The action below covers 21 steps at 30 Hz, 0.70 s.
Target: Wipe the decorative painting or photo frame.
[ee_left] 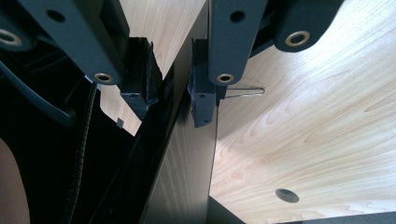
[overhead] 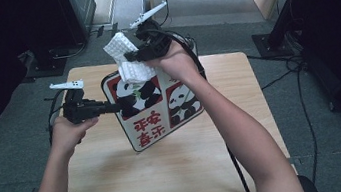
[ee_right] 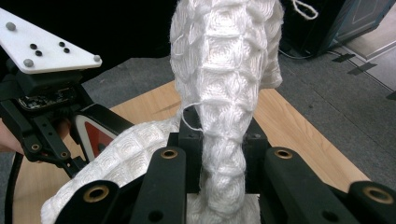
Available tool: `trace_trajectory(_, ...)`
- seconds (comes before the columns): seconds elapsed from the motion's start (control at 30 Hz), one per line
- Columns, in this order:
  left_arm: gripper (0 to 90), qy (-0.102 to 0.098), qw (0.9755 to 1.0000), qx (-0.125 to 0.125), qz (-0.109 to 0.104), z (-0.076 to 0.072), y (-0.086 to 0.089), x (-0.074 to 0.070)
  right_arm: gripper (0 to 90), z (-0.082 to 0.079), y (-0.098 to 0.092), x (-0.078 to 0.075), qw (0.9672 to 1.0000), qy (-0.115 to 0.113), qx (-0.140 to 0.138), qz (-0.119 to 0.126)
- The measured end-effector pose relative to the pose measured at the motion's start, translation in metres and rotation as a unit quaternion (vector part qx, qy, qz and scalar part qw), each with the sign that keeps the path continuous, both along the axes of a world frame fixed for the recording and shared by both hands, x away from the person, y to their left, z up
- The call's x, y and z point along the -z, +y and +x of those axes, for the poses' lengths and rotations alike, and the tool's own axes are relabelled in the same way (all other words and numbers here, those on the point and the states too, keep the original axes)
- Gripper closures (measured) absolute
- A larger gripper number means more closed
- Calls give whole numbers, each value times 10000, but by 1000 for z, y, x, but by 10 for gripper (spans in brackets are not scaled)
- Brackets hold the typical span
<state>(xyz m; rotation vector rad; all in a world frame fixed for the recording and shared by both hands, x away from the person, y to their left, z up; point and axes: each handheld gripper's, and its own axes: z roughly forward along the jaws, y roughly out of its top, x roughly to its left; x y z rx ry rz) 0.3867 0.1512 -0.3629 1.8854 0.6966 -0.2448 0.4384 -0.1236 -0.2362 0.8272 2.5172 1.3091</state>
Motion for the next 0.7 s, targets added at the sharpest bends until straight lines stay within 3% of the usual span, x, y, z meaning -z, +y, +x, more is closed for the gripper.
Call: trace_trajectory(0.7,754,-22,10000,-25,26,0,0,0,760,9,-35,3,9994,-45,305,147)
